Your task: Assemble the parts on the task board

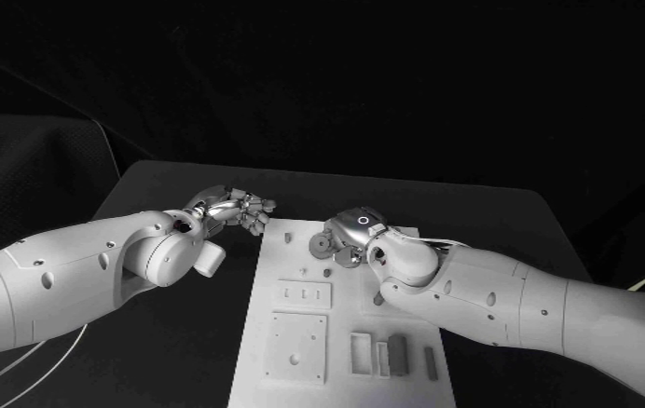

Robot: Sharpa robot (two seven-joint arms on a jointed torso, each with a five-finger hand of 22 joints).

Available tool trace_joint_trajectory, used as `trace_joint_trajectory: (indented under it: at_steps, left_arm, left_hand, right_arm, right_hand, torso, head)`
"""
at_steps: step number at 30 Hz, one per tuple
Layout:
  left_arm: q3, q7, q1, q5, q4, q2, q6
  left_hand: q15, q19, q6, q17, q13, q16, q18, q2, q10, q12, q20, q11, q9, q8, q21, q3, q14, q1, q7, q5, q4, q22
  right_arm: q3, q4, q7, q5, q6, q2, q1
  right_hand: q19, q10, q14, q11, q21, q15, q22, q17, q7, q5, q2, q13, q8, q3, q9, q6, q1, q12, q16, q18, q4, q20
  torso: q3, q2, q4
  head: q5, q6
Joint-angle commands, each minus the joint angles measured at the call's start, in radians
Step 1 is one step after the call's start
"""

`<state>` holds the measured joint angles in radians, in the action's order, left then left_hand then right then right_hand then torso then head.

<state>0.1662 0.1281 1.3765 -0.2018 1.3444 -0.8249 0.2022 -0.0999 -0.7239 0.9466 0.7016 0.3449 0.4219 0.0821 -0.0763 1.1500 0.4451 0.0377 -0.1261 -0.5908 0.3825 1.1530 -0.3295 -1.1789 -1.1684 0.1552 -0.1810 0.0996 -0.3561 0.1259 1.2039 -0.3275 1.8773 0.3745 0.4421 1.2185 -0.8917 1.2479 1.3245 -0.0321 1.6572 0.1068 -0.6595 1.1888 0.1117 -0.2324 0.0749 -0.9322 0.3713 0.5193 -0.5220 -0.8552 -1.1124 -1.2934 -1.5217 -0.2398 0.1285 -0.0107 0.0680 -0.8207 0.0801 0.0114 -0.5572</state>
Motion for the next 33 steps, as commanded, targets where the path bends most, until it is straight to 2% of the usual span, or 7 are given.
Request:
trace_joint_trajectory:
  at_steps: [1,15,21,24,27,30,33]
  left_arm:
    - [-0.001,0.006,0.001,0.002,0.000,0.002,-0.010]
    - [-0.001,0.004,0.001,0.002,-0.001,0.002,-0.011]
    - [-0.001,0.004,0.001,0.002,-0.004,0.002,-0.012]
    - [-0.001,0.004,0.001,0.002,-0.005,0.000,-0.011]
    - [-0.001,0.004,0.001,0.002,-0.006,0.000,-0.011]
    - [-0.001,0.004,0.001,0.002,-0.006,0.001,-0.011]
    - [-0.001,0.004,0.001,0.002,-0.008,0.003,-0.011]
  left_hand:
    - [0.002,-0.009,-0.006,0.001,-0.001,-0.006,0.014,-0.005,-0.008,-0.007,-0.001,-0.001,0.001,-0.007,-0.006,-0.002,-0.006,0.004,-0.002,-0.003,-0.005,0.002]
    - [0.002,-0.009,-0.005,0.001,-0.001,-0.006,0.014,-0.005,-0.008,-0.007,-0.001,-0.001,0.001,-0.007,-0.007,-0.002,-0.006,0.004,-0.002,-0.003,-0.005,0.002]
    - [0.002,-0.009,-0.005,0.001,-0.001,-0.006,0.014,-0.005,-0.008,-0.007,-0.001,-0.001,0.001,-0.007,-0.007,-0.002,-0.006,0.004,-0.002,-0.003,-0.006,0.002]
    - [0.002,-0.009,-0.005,0.001,-0.001,-0.006,0.014,-0.005,-0.008,-0.007,-0.001,-0.001,0.001,-0.007,-0.007,-0.003,-0.006,0.004,-0.002,-0.003,-0.006,0.002]
    - [0.002,-0.009,-0.005,0.001,-0.001,-0.006,0.014,-0.005,-0.008,-0.007,-0.001,-0.001,0.001,-0.007,-0.007,-0.003,-0.006,0.004,-0.002,-0.003,-0.006,0.002]
    - [0.002,-0.009,-0.005,0.001,-0.001,-0.007,0.014,-0.005,-0.008,-0.007,-0.001,-0.001,0.001,-0.007,-0.007,-0.003,-0.006,0.004,-0.002,-0.003,-0.006,0.002]
    - [0.002,-0.009,-0.005,0.002,-0.001,-0.007,0.014,-0.005,-0.008,-0.007,-0.001,-0.001,0.001,-0.007,-0.007,-0.003,-0.006,0.004,-0.002,-0.003,-0.006,0.002]
  right_arm:
    - [0.003,-0.009,0.005,0.016,0.010,-0.003,-0.001]
    - [0.005,-0.016,0.005,0.004,0.007,0.001,-0.001]
    - [0.005,-0.008,0.009,-0.018,0.032,0.016,-0.002]
    - [0.004,-0.004,0.040,-0.115,0.067,0.033,-0.002]
    - [0.004,-0.003,0.089,-0.209,0.063,0.043,-0.002]
    - [0.002,-0.003,0.100,-0.231,0.042,0.047,-0.002]
    - [-0.002,0.001,0.106,-0.267,0.047,0.060,-0.002]
  right_hand:
    - [-0.006,0.008,0.008,-0.003,0.132,0.000,-0.002,-0.002,0.038,0.003,0.003,0.002,-0.002,0.001,0.001,-0.028,-0.008,-0.003,-0.004,-0.019,0.001,0.001]
    - [-0.008,0.011,0.011,-0.003,0.133,0.000,-0.002,-0.003,0.037,0.003,0.005,0.002,-0.002,0.002,0.001,-0.030,-0.009,-0.004,-0.004,-0.020,0.001,0.001]
    - [-0.009,0.011,0.011,-0.004,0.133,0.000,-0.002,-0.003,0.037,0.003,0.006,0.002,-0.002,0.002,0.001,-0.030,-0.009,-0.004,-0.004,-0.020,0.001,0.001]
    - [-0.010,0.013,0.013,-0.004,0.133,0.000,-0.003,-0.003,0.037,0.004,0.009,0.002,-0.003,0.002,0.002,-0.031,-0.008,-0.004,-0.005,-0.020,0.001,0.001]
    - [-0.012,0.015,0.016,-0.004,0.133,0.000,-0.004,-0.006,0.038,0.008,0.018,0.004,-0.007,0.000,0.004,-0.028,-0.005,-0.003,-0.004,-0.021,-0.001,0.000]
    - [-0.013,0.015,0.016,-0.004,0.132,0.000,-0.004,-0.008,0.038,0.013,0.025,0.006,-0.012,-0.002,0.006,-0.023,-0.003,0.000,-0.003,-0.021,-0.002,-0.001]
    - [-0.011,0.009,0.013,-0.002,0.128,-0.001,-0.003,-0.012,0.039,0.022,0.034,0.009,-0.020,-0.005,0.010,-0.013,0.006,0.006,0.002,-0.021,-0.006,-0.002]
  torso:
    - [0.0005,0.000,0.0015]
    - [-0.0007,0.000,-0.0012]
    - [0.0000,0.000,-0.0005]
    - [-0.0003,0.000,-0.0008]
    - [-0.0004,0.000,-0.0018]
    - [-0.0004,0.000,-0.0016]
    - [0.0005,0.001,-0.0006]
  head:
    - [-0.001,-0.002]
    - [-0.001,-0.001]
    - [0.001,0.001]
    - [-0.001,0.003]
    - [-0.001,0.004]
    - [-0.002,0.004]
    - [-0.001,0.005]
